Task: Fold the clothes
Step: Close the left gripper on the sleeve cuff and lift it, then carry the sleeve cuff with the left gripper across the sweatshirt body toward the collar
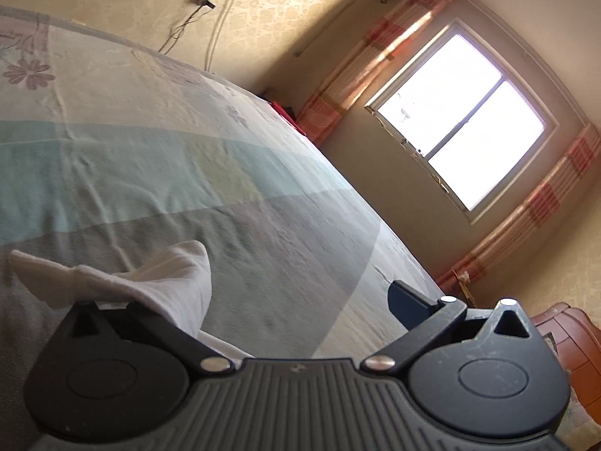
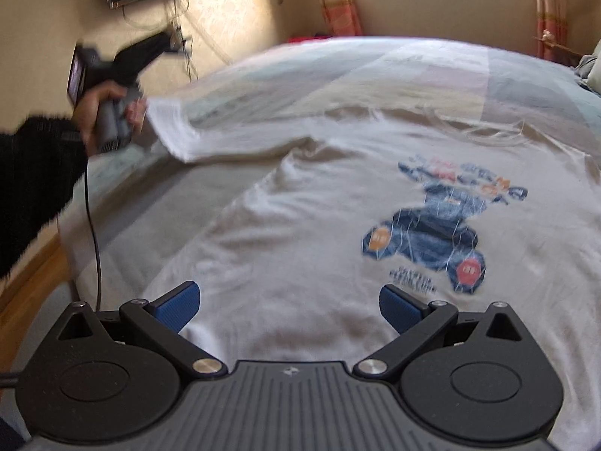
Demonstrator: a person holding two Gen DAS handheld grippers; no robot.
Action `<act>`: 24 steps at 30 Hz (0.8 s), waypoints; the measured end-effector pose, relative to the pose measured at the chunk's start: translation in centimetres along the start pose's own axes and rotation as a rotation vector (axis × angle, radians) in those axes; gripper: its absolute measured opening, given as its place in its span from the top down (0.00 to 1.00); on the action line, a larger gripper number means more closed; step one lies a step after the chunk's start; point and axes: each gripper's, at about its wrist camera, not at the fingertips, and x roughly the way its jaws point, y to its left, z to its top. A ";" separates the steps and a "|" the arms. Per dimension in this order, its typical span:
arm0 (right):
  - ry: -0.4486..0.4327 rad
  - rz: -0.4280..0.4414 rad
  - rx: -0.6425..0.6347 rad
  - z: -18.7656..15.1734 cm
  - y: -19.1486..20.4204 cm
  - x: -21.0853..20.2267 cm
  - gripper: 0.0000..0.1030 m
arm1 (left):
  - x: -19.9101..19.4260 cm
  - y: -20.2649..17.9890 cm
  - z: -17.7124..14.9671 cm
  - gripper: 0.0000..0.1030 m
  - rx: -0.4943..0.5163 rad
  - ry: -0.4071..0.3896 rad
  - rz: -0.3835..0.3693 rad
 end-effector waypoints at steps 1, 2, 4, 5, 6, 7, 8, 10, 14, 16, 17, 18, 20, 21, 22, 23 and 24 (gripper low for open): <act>0.017 -0.009 -0.005 0.0 0.0 0.1 0.00 | 0.1 -0.6 -0.1 0.01 0.008 0.004 -0.004; 0.030 -0.020 -0.009 -0.2 0.0 0.2 0.00 | 0.2 -1.2 -0.2 0.01 0.016 0.008 -0.008; 0.049 -0.041 -0.011 -0.2 -0.1 0.0 0.00 | 0.4 -2.4 -0.4 0.01 0.031 0.016 -0.016; 0.061 -0.047 -0.009 -0.3 -0.2 0.0 0.00 | 0.6 -3.0 -0.5 0.01 0.039 0.020 -0.020; 0.075 -0.052 -0.005 -0.3 -0.3 -0.1 0.00 | 0.7 -3.7 -0.7 0.01 0.052 0.029 -0.019; 0.088 -0.057 -0.001 -0.3 -0.4 -0.1 0.00 | 0.8 -4.4 -0.8 0.01 0.067 0.041 -0.013; 0.100 -0.065 0.003 -0.4 -0.6 -0.1 0.00 | 0.8 -4.9 -1.0 0.01 0.079 0.051 -0.014; 0.121 -0.083 0.010 -0.6 -0.8 -0.1 0.00 | 0.7 -5.8 -1.4 0.01 0.095 0.065 -0.023; 0.121 -0.097 0.012 -0.7 -1.0 -1.0 0.00 | 0.2 -7.9 -2.1 0.01 0.124 0.084 -0.039; 0.109 -0.095 0.015 -0.7 -1.1 -1.6 0.00 | -0.1 -8.9 -2.5 0.01 0.137 0.097 -0.044; 0.102 -0.094 0.017 -0.7 -1.1 -1.9 0.00 | -0.2 -9.5 -2.7 0.01 0.144 0.102 -0.048; 0.097 -0.094 0.019 -0.7 -1.2 -2.1 0.00 | -0.2 -10.1 -2.8 0.01 0.151 0.107 -0.053; 0.092 -0.097 0.025 -0.6 -1.4 -2.4 0.00 | -0.4 -11.2 -3.1 0.01 0.165 0.118 -0.061; 0.091 -0.097 0.028 -0.6 -1.4 -2.5 0.00 | -0.5 -11.8 -3.2 0.01 0.172 0.123 -0.066; 0.090 -0.098 0.030 -0.6 -1.5 -2.6 0.00 | -0.5 -12.4 -3.4 0.01 0.180 0.128 -0.071; 0.090 -0.097 0.032 -0.6 -1.5 -2.7 0.00 | -0.5 -13.0 -3.5 0.01 0.189 0.134 -0.076; 0.093 -0.094 0.031 -0.6 -1.5 -2.7 0.00 | -0.6 -13.7 -3.7 0.01 0.197 0.139 -0.082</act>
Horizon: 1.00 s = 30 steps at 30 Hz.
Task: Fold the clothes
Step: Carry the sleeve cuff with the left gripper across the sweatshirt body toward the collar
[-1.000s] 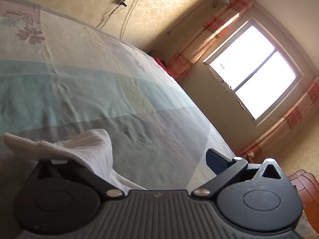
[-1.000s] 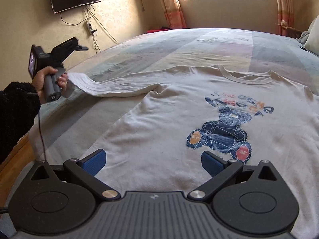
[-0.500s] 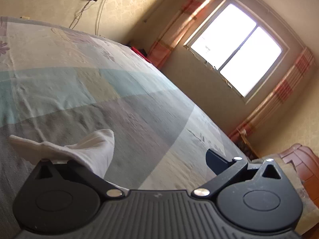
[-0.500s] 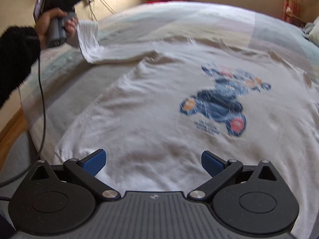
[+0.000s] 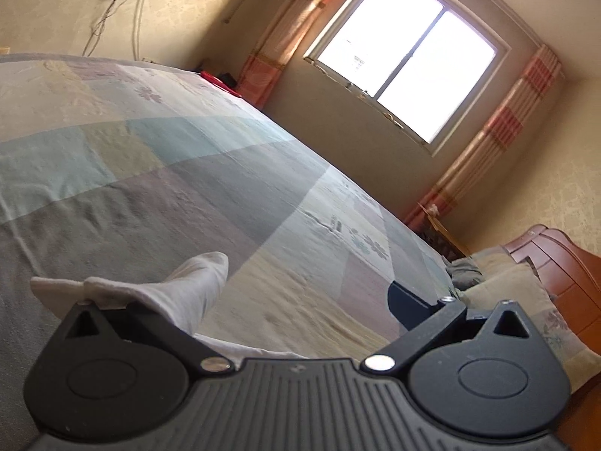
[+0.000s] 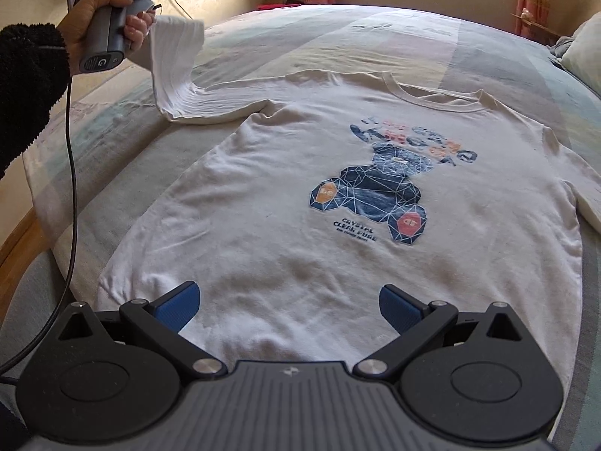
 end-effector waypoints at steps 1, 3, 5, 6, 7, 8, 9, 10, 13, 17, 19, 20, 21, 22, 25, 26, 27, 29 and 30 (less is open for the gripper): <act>0.005 0.003 -0.002 0.0 0.0 0.0 0.00 | 0.0 -0.6 0.0 0.01 0.009 0.005 -0.005; 0.017 0.007 -0.008 -0.1 0.1 0.1 0.00 | 0.1 -2.0 -0.2 0.01 0.030 0.014 -0.010; 0.035 0.009 -0.015 -0.2 0.1 0.3 0.00 | 0.3 -3.2 -0.5 0.01 0.050 0.029 -0.023; 0.040 0.009 -0.015 -0.2 0.1 0.3 0.00 | 0.4 -3.9 -0.6 0.01 0.059 0.040 -0.028; 0.044 0.008 -0.014 -0.3 0.1 0.4 0.00 | 0.6 -4.5 -0.8 0.01 0.067 0.053 -0.032; 0.046 0.007 -0.014 -0.4 0.0 0.4 0.00 | 0.7 -5.2 -1.1 0.01 0.077 0.064 -0.038; 0.048 0.006 -0.014 -0.4 0.0 0.4 0.00 | 0.8 -5.9 -1.3 0.01 0.087 0.073 -0.046; 0.050 0.004 -0.011 -0.4 -0.1 0.3 0.00 | 1.0 -6.5 -1.5 0.01 0.097 0.083 -0.053; 0.054 -0.001 -0.005 -0.4 -0.4 0.4 0.00 | 1.5 -8.4 -2.0 0.01 0.121 0.104 -0.070; 0.073 -0.011 -0.007 -0.6 -0.6 0.9 0.00 | 2.2 -10.8 -2.5 0.01 0.142 0.134 -0.097; 0.084 -0.011 -0.013 -0.7 -0.5 1.0 0.00 | 2.6 -12.0 -2.7 0.01 0.155 0.152 -0.113; 0.088 -0.011 -0.016 -0.7 -0.5 1.1 0.00 | 2.8 -12.6 -2.9 0.01 0.161 0.161 -0.118; 0.091 -0.010 -0.020 -0.7 -0.4 1.1 0.00 | 3.0 -13.1 -3.0 0.01 0.166 0.168 -0.123; 0.092 -0.011 -0.022 -0.7 -0.4 1.1 0.00 | 3.1 -13.6 -3.1 0.01 0.170 0.173 -0.127; 0.091 -0.014 -0.025 -0.8 -0.4 1.0 0.00 | 3.5 -15.2 -3.3 0.01 0.189 0.191 -0.146; 0.090 -0.014 -0.025 -0.8 -0.4 1.0 0.00 | 3.7 -15.7 -3.4 0.01 0.199 0.197 -0.152; 0.090 -0.015 -0.025 -0.8 -0.4 1.0 0.00 | 3.8 -16.3 -3.5 0.01 0.209 0.203 -0.157; 0.090 -0.016 -0.025 -0.8 -0.5 1.0 0.00 | 4.0 -17.3 -3.7 0.01 0.229 0.212 -0.167; 0.090 -0.017 -0.025 -0.7 -0.5 1.0 0.00 | 4.2 -17.9 -3.8 0.01 0.240 0.217 -0.172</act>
